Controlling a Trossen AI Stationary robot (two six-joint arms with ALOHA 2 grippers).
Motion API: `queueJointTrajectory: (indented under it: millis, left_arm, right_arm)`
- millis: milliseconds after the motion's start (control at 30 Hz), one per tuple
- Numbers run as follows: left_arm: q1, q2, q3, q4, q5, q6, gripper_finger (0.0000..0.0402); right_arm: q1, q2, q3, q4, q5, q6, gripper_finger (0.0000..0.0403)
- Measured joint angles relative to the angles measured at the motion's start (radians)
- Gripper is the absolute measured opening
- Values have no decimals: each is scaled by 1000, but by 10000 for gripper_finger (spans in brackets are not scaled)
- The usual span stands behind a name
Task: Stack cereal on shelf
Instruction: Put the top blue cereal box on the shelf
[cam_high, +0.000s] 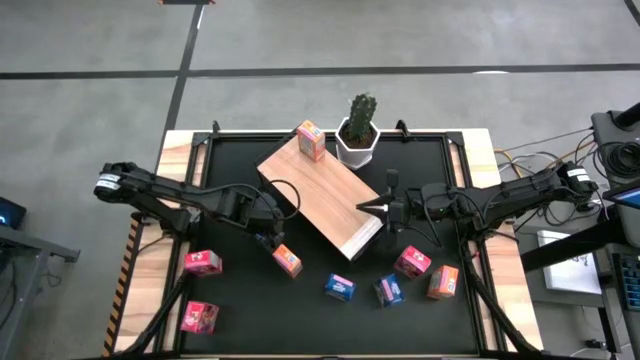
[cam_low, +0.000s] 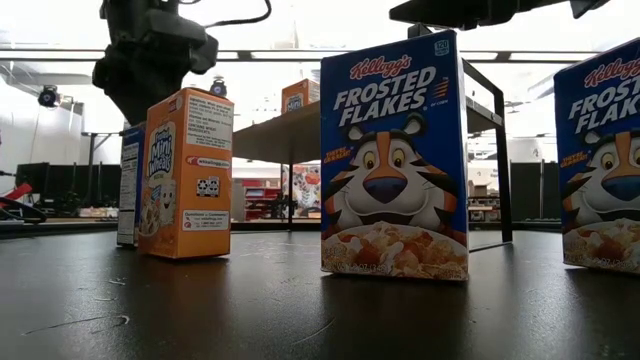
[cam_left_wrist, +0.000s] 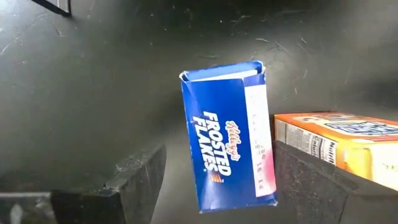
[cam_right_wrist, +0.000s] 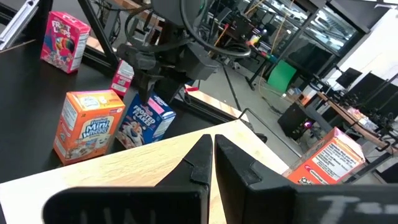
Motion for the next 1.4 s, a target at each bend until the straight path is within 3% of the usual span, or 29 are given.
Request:
queueJointTrajectory:
  millis: [600,733,867,1000,1200,1400]
  left_arm:
    - [-9,1,-12,40,54,14,146]
    - [-9,1,29,-50,120,22,134]
    - [-17,0,152,-194,101,46,131]
    - [-16,0,328,-270,83,159,131]
    - [-11,2,579,-274,54,487,130]
    - [31,3,693,-214,-1,792,130]
  right_arm:
    - [0,0,0,4,-2,24,9]
    - [0,0,0,3,-2,25,9]
    - [0,0,0,-4,-1,32,9]
    - [0,0,0,-6,-1,34,9]
    - [0,0,0,-11,-1,33,9]
    - [0,0,0,-11,-1,29,9]
